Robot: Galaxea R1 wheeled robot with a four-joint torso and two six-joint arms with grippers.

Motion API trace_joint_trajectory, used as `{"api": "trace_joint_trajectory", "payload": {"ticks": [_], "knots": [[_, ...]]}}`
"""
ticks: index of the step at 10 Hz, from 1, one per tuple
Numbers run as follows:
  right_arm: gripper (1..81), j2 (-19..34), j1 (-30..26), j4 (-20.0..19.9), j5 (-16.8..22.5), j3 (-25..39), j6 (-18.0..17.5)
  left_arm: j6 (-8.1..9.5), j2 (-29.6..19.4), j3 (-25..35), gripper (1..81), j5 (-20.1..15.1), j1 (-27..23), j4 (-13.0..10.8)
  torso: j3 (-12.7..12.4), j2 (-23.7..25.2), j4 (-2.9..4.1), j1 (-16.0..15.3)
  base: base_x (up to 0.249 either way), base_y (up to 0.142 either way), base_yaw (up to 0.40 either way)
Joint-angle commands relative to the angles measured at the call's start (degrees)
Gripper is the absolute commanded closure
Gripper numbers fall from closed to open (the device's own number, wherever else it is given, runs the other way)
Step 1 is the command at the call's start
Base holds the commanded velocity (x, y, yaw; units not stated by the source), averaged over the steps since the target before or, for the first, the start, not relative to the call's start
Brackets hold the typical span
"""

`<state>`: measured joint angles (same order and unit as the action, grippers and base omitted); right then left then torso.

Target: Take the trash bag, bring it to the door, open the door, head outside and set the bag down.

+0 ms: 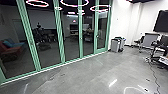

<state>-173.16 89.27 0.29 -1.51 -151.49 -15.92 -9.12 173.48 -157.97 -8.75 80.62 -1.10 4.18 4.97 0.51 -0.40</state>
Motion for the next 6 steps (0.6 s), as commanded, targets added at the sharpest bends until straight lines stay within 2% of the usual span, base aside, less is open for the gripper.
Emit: {"api": "trace_joint_trajectory", "payload": {"ticks": [1, 6], "knots": [[1.0, -0.3, -2.8, 0.6, 3.0, 0.3, 0.2, -0.29, -0.2, -0.1, 81.1, -3.2, -3.8, 0.1, 0.0, 0.0, 0.05, 0.0, 0.111, 0.000, 0.000], [1.0, -0.3, -2.8, 0.6, 3.0, 0.3, 0.2, -0.29, -0.2, -0.1, 81.1, -3.1, -3.8, 0.2, 0.0, 0.0, 0.05, 0.0, 0.112, 0.000, 0.000]]}}
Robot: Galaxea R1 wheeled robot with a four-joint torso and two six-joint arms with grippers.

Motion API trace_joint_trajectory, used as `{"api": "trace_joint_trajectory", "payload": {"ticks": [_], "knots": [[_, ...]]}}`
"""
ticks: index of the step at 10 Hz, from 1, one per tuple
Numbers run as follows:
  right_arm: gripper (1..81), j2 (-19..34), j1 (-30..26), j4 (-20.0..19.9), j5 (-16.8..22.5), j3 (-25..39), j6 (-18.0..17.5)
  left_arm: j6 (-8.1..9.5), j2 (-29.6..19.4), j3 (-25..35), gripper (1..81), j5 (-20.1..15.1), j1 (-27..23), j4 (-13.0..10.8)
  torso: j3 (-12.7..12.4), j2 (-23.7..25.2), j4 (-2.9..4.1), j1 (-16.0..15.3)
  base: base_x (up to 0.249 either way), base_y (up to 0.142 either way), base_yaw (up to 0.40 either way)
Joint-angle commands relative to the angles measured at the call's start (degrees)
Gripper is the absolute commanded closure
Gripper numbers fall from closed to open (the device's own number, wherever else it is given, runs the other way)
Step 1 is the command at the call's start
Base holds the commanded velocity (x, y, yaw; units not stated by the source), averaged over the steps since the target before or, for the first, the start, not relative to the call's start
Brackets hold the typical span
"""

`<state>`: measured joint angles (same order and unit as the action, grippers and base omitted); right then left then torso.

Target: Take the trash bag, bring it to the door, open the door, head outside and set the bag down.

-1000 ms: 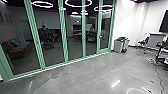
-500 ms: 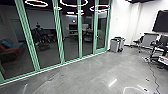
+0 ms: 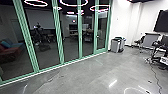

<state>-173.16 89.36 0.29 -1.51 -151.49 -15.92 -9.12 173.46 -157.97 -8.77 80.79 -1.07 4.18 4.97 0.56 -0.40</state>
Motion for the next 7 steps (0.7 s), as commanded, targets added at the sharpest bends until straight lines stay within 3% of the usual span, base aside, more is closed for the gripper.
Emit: {"api": "trace_joint_trajectory", "payload": {"ticks": [1, 7], "knots": [[1.0, -0.4, -2.8, 0.5, 3.0, 0.3, 0.2, -0.37, -0.2, -0.1, 81.1, -3.1, -3.8, 0.2, 0.0, 0.0, 0.00, 0.0, 0.114, 0.000, 0.000], [1.0, -0.4, -2.8, 0.6, 3.0, 0.3, 0.1, -0.29, -0.2, -0.1, 81.1, -3.1, -3.8, 0.0, 0.0, 0.0, 0.00, 0.0, 0.129, 0.000, 0.000]]}}
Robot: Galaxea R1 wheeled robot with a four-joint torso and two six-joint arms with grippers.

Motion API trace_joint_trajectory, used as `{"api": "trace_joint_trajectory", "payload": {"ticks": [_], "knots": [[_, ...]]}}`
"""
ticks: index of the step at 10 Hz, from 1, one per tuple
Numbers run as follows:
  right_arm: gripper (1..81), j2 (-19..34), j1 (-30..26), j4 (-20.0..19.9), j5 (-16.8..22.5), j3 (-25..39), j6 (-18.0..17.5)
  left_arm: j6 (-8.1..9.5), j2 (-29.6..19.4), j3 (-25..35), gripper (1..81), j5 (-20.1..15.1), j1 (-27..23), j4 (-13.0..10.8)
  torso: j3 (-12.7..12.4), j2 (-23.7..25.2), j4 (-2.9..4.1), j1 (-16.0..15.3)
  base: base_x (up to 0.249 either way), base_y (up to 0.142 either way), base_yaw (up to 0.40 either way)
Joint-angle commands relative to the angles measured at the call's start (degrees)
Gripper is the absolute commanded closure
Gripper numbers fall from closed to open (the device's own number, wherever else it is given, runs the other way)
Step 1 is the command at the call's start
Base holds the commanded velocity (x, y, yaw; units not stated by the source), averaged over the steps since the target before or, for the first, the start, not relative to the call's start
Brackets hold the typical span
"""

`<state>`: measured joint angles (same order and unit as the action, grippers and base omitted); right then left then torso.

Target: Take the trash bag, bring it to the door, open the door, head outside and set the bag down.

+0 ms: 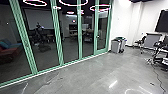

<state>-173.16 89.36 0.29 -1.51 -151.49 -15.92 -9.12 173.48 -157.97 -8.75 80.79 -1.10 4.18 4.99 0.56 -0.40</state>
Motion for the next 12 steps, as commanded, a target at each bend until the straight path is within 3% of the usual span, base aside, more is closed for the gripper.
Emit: {"api": "trace_joint_trajectory", "payload": {"ticks": [1, 3, 12], "knots": [[1.0, -0.4, -2.9, 0.6, 3.0, 0.3, 0.2, -0.29, -0.2, -0.2, 81.1, -3.1, -3.8, 0.0, 0.0, 0.0, 0.00, 0.0, 0.136, 0.000, 0.000], [1.0, -0.4, -3.0, 0.6, 3.1, 0.3, 0.2, -0.29, -0.2, -0.2, 81.1, -3.1, -3.9, 0.0, 0.0, 0.0, 0.00, 0.0, 0.137, 0.000, 0.000], [1.0, -0.4, -2.8, 0.7, 3.1, 0.3, 0.2, -0.29, -0.2, -0.1, 81.1, -3.1, -3.9, 0.0, 0.0, 0.0, 0.00, 0.0, 0.144, -0.069, 0.000]]}}
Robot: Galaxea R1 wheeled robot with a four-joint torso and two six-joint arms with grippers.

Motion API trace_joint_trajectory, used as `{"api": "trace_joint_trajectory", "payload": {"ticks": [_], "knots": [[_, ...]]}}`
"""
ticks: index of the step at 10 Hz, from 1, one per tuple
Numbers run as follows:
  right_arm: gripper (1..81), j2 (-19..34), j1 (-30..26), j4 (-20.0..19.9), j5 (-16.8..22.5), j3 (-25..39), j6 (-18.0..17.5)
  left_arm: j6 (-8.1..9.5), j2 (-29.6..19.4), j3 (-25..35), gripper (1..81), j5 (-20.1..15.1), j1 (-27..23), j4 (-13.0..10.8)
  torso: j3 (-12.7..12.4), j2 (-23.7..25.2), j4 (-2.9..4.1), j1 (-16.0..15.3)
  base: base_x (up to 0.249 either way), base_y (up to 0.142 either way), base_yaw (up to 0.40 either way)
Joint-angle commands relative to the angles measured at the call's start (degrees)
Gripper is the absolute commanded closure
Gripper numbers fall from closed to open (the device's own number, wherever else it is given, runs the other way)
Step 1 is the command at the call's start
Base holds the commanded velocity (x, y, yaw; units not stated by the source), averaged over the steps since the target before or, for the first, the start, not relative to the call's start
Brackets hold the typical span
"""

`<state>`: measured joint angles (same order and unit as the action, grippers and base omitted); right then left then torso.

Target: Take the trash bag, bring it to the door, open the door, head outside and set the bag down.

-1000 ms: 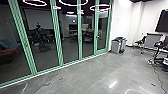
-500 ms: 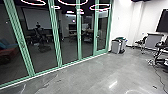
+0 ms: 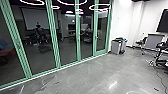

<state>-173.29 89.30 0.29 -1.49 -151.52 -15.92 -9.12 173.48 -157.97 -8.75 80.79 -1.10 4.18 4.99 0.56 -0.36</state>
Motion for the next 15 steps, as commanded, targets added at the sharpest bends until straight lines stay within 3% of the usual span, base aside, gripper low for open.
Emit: {"api": "trace_joint_trajectory", "payload": {"ticks": [1, 15], "knots": [[1.0, -0.2, -2.7, 0.7, 3.0, 0.4, 0.2, -0.29, -0.2, -0.1, 81.1, -3.1, -3.9, 0.0, 0.0, 0.0, 0.00, 0.0, 0.145, -0.070, 0.000], [1.0, -0.3, -2.7, 0.7, 3.0, 0.4, 0.2, -0.29, -0.2, -0.1, 81.1, -3.1, -3.9, 0.1, 0.0, 0.0, 0.00, 0.0, 0.143, -0.070, 0.000]]}}
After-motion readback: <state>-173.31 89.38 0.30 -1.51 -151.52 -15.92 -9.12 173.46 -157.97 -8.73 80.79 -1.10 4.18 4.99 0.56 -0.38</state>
